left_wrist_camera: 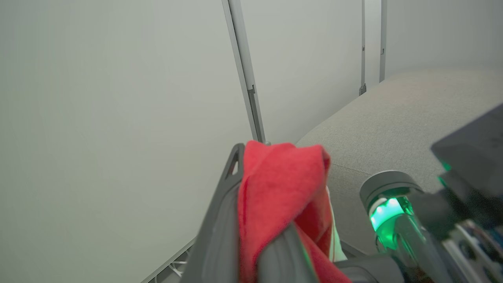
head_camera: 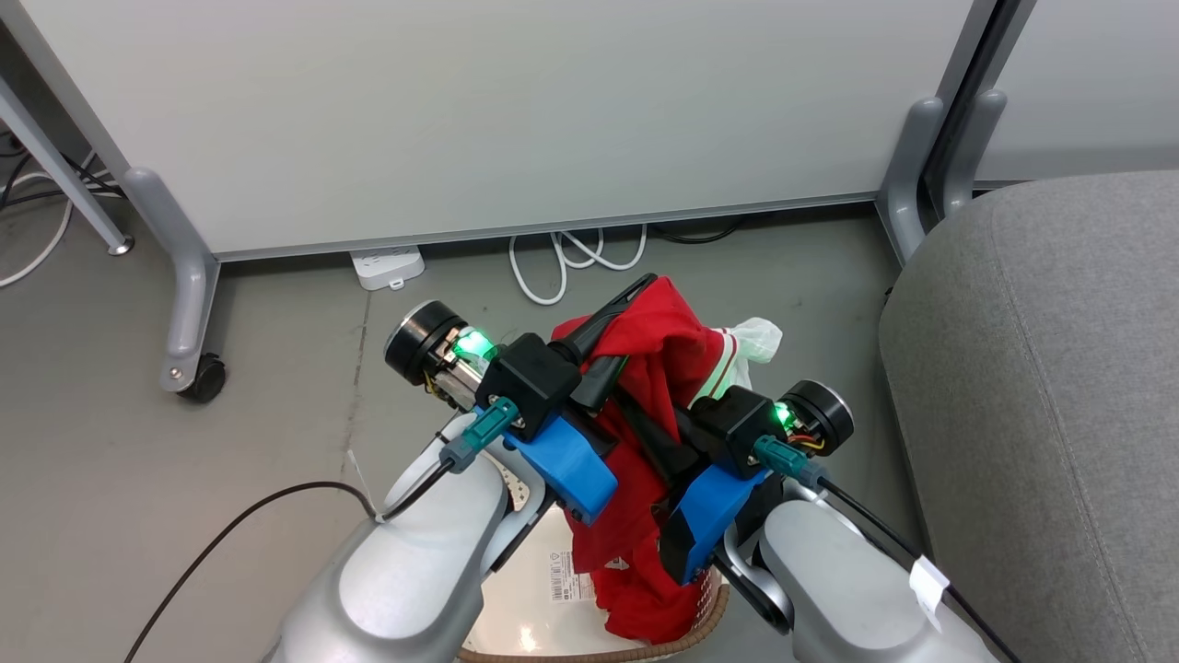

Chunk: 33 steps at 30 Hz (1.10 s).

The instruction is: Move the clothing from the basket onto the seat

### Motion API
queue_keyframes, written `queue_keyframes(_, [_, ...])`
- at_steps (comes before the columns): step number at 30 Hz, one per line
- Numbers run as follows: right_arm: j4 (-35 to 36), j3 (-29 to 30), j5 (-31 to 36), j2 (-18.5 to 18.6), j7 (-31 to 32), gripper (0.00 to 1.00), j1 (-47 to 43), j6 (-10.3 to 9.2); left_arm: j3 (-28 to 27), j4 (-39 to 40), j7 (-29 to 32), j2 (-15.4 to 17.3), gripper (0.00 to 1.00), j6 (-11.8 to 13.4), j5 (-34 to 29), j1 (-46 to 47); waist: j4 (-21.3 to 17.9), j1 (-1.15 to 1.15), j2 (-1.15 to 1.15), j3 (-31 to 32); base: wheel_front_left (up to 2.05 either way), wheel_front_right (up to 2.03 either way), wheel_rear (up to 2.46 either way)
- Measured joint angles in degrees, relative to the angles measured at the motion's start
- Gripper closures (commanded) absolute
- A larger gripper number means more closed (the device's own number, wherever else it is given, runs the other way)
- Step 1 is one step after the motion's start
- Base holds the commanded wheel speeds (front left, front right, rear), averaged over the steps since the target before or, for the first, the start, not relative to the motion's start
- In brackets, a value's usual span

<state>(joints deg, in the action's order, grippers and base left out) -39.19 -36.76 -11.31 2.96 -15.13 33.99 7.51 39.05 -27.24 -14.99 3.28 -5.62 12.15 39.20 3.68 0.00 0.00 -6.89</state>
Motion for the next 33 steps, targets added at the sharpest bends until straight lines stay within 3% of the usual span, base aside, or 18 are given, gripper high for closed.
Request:
queue_keyframes(9, [-0.31, -0.26, -0.34, 0.0, 0.0, 1.0, 0.02, 0.0, 0.0, 0.0, 0.0, -0.03, 1.0, 0.09, -0.01, 0.0, -0.15, 0.0, 0.0, 0.15, 0.0, 0.0, 0.0])
queue_keyframes(10, [-0.33, -0.31, -0.34, 0.0, 0.0, 1.0, 0.03, 0.0, 0.0, 0.0, 0.0, -0.03, 0.42, 0.09, -0.01, 0.0, -0.15, 0.0, 0.0, 0.14, 0.0, 0.0, 0.0])
queue_keyframes(11, [-0.34, -0.35, -0.35, 0.0, 0.0, 1.0, 0.03, 0.0, -0.02, -0.01, 0.0, -0.04, 0.0, 0.1, -0.01, 0.0, -0.15, 0.0, 0.0, 0.14, 0.0, 0.0, 0.0])
queue_keyframes(33, [-0.73, 0.79, -0.53, -0.01, 0.01, 1.0, 0.04, 0.0, -0.24, 0.09, -0.04, -0.14, 0.0, 0.43, -0.18, -0.02, -1.73, 0.0, 0.0, -0.67, 0.0, 0.0, 0.0])
